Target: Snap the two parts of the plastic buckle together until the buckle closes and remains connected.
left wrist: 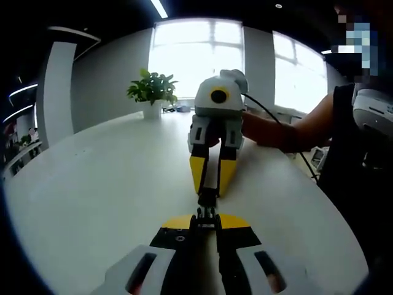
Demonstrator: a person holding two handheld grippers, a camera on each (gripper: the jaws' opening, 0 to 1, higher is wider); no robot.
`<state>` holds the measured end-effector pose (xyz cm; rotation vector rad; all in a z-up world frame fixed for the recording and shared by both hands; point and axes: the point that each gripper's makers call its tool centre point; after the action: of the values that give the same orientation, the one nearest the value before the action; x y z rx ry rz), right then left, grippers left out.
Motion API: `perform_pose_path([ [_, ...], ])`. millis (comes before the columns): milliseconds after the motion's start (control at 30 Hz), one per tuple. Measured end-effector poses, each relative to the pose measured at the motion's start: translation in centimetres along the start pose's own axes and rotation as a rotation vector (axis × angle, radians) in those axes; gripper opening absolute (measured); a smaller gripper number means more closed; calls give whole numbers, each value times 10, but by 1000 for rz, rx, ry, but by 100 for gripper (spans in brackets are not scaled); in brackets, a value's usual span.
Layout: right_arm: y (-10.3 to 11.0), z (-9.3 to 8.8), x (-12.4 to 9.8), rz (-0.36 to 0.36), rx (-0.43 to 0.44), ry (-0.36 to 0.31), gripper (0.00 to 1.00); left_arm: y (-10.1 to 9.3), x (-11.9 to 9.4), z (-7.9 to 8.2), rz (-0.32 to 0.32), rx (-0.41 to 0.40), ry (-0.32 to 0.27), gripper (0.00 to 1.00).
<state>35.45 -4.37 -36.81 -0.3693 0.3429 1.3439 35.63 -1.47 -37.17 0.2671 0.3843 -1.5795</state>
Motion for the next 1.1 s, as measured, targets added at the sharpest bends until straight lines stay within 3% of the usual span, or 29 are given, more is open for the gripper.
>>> perform_pose_path([
  [1100,2,2,1,19,-6,-17,11,-2,2,0,-12,23,5,11],
])
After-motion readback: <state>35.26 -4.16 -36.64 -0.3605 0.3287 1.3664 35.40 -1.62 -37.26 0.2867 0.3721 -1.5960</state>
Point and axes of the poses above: the point that each gripper's makers call its tool centre point, and the gripper's own axes: x roughly forward along the fingers, y roughly to its left, z roughly out of its top, and after that the axes turned 3 degrees about -y, right-handed
